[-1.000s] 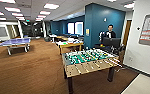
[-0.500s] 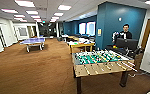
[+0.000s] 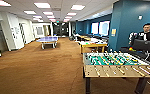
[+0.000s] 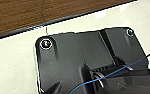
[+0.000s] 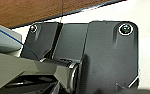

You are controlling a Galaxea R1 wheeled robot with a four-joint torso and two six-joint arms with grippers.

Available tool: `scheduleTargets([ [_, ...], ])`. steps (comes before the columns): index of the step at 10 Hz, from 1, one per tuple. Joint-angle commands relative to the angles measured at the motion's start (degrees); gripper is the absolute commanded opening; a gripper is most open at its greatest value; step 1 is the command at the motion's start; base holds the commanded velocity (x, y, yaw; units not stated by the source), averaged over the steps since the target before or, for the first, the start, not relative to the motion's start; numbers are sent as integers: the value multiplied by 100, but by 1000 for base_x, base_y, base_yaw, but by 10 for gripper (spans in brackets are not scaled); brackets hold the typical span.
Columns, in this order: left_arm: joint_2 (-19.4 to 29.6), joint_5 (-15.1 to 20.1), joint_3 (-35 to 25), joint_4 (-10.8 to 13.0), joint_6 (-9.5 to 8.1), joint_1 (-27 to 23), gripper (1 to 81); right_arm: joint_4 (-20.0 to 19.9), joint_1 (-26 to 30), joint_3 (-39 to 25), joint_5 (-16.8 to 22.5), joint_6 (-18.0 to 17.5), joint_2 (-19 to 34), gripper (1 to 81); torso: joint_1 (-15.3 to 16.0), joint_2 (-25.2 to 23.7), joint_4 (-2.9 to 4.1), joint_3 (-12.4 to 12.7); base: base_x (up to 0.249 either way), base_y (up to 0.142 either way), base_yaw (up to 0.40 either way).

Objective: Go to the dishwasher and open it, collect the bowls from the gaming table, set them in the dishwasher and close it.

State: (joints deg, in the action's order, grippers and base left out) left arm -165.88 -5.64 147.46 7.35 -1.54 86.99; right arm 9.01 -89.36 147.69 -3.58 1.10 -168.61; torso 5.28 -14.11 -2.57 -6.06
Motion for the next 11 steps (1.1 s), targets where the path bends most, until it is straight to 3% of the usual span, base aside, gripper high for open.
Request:
scheduleTargets([
  [1, 45, 257, -15, 56, 22, -327, 811, 13, 300, 48, 253, 31, 18, 811, 0, 0, 0, 0, 0, 0, 291],
  [5, -7, 257, 99, 20, 13, -327, 811, 22, 300, 101, 253, 31, 0, 811, -2, 0, 0, 0, 0, 0, 194],
  [11, -86, 257, 301, -40, -5, -336, 811, 22, 273, 119, 253, 31, 0, 811, -2, 0, 0, 0, 0, 0, 0],
])
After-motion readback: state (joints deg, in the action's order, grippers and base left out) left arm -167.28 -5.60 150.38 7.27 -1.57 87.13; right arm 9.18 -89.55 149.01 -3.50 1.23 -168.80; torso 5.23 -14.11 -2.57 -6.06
